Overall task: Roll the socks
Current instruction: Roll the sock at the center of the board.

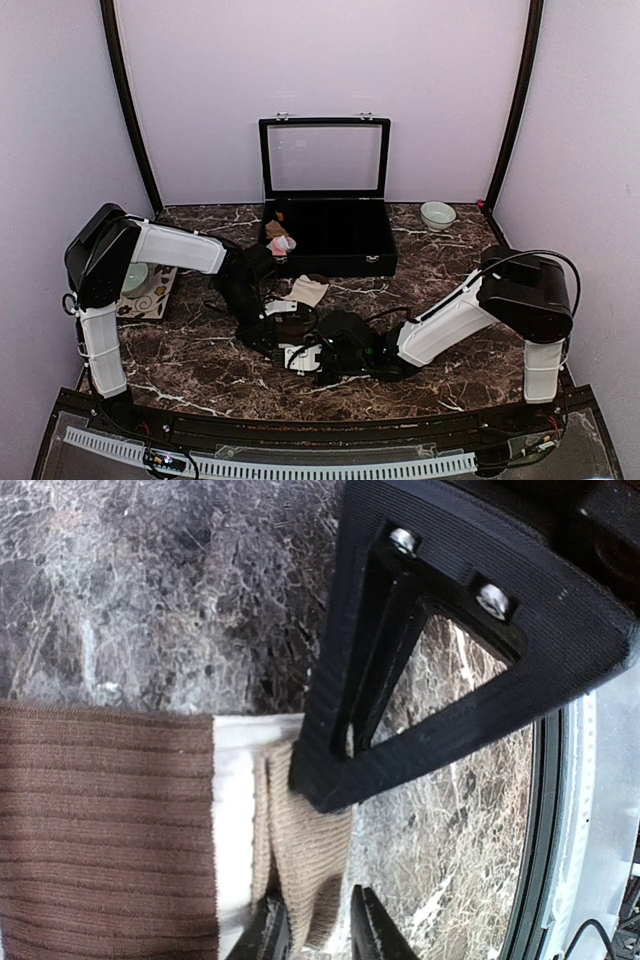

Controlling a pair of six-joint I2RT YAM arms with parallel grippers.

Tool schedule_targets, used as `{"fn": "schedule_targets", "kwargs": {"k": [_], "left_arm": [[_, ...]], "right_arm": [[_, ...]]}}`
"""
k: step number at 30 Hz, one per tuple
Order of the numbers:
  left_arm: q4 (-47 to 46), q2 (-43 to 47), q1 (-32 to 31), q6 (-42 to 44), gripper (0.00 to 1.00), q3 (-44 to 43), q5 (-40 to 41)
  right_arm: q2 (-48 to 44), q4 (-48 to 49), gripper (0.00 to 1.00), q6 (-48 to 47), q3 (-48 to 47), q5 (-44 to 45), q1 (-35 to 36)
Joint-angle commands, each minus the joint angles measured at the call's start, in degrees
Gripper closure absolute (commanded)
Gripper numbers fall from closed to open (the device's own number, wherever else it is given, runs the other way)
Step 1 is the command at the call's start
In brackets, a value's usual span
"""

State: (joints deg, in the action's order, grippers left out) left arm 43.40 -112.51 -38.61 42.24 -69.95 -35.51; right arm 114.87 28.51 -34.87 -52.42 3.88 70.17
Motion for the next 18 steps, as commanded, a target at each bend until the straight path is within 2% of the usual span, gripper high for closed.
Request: {"fn": "schedule_targets", "kwargs": {"k": [1, 5, 9, 10, 12, 18], "left_arm": [[0.5, -2.0, 1.2, -0.3, 0.73, 0.7, 8.8], [0.6, 1.1, 1.2, 1.1, 0.70, 2.2, 9.1], [1.0, 2.5, 1.2, 1.9, 0.69, 3.5, 11.6], [0.7, 3.5, 1.2, 2.1, 0.62, 4.2, 12.2], [-0.1, 6.4, 1.2, 2.5, 0.59, 5.4, 13.1], [-3.0, 17.0, 1.6, 2.7, 0.58, 9.9, 16.2]], "right_arm": [[4.3, -11.0, 0.89, 3.8, -0.1, -0.9, -0.3], [5.9, -15.2, 0.88, 9.5, -2.9, -7.3, -2.3], [8.8, -22.2, 0.90, 15.3, -7.5, -18.3, -5.8], [10.3, -24.7, 0.92, 16.8, -9.3, -21.0, -6.8], [12.7, -28.0, 0.96, 19.3, -12.4, -25.7, -8.3], [14.2, -27.5, 0.96, 25.5, -11.1, -24.5, -9.5]]}}
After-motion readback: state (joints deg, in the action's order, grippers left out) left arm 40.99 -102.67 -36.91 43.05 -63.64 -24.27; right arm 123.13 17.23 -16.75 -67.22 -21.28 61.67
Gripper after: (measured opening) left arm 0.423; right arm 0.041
